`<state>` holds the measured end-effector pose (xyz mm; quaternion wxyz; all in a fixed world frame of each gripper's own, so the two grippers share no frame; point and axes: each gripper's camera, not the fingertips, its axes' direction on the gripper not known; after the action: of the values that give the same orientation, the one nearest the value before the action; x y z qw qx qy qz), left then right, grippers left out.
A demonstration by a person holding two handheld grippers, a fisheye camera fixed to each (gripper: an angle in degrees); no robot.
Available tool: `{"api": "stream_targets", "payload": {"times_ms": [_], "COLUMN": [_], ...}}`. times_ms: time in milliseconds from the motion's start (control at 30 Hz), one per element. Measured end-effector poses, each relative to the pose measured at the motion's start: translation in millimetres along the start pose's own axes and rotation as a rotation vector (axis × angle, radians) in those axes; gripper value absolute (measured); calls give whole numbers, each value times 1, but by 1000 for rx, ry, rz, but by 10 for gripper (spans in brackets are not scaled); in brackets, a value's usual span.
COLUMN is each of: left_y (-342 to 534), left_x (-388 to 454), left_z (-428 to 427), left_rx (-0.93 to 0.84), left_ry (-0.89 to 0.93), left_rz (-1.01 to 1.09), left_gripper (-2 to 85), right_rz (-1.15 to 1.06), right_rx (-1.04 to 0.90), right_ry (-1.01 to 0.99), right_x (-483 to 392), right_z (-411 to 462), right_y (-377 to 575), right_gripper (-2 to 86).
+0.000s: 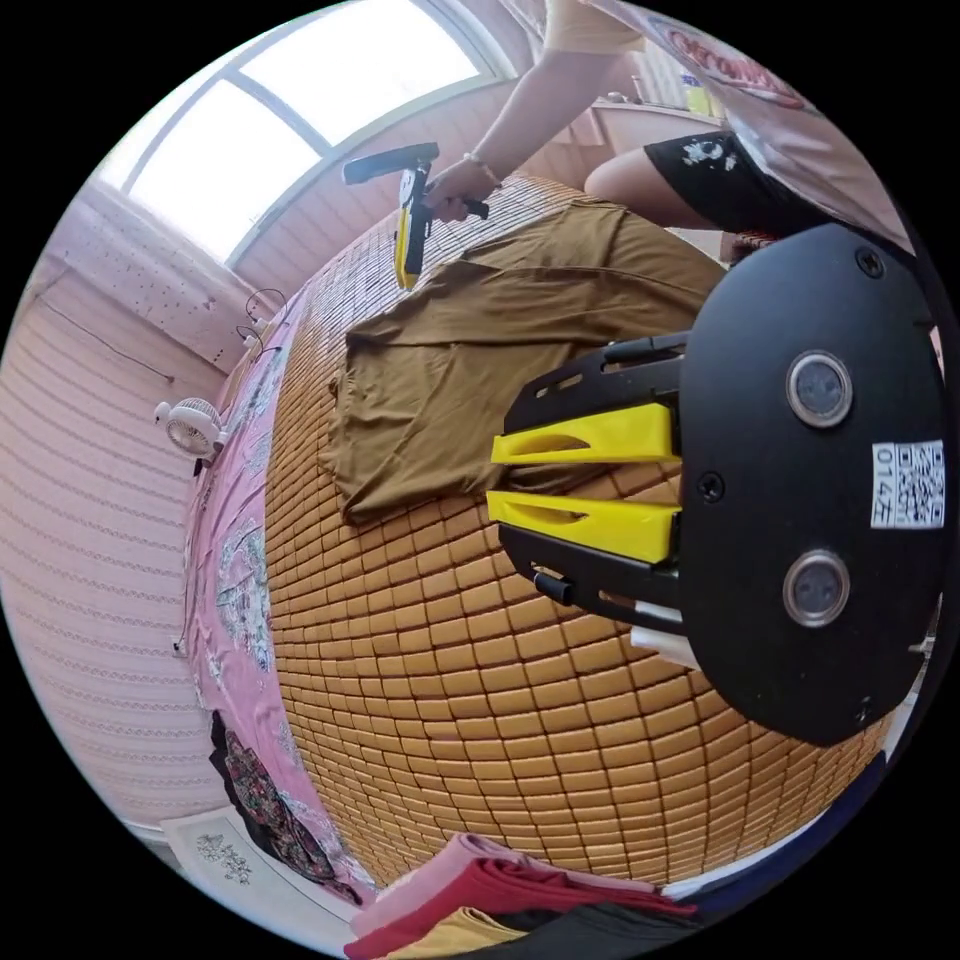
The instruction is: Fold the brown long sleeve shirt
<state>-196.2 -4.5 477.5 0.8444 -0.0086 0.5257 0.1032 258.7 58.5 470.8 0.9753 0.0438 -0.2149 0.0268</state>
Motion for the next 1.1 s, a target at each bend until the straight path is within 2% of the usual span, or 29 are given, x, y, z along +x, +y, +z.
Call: {"api": "stream_targets", "payload": {"times_ms": [100,233,267,300,333,400,533,700,800,900,1000,1100], "left_y": [-55,-115,-127,-131,-138,-148,-168,-170,-130,-51,53,148], "left_x": [-23,-31,-33,-34,-38,-40,-37,-22,-11,-2,-2,-14], "left_z": [38,91,109,114,116,119,97,25,-25,-55,-54,-39], "left_rx": [11,-56,-132,-142,-143,-137,0,177,238,240,151,26], "left_ry": [57,-30,-33,-41,-129,-126,-73,0,45,91,90,22], "left_rz": [-90,-131,-144,-157,-194,-153,-154,-61,41,126,119,-14], "left_gripper": [74,111,103,100,68,24,-5,-7,-7,-5,-6,-9], "right_rz": [129,141,142,165,207,276,361,309,190,29,-142,-182], "right_rx": [22,-12,-30,-53,-48,-12,102,252,335,345,240,15], "right_ry": [-6,-24,-23,-7,-26,-119,-213,-243,-272,-315,-330,-197], "right_x": [46,69,73,81,93,111,130,120,100,70,31,-6], "right_z": [10,30,34,38,38,34,4,-63,-112,-148,-154,-121], "right_y": [-29,-62,-66,-73,-79,-83,-91,-93,-74,-36,23,88], "right_gripper": [113,103,99,71,44,15,0,-2,-1,4,15,45]}}
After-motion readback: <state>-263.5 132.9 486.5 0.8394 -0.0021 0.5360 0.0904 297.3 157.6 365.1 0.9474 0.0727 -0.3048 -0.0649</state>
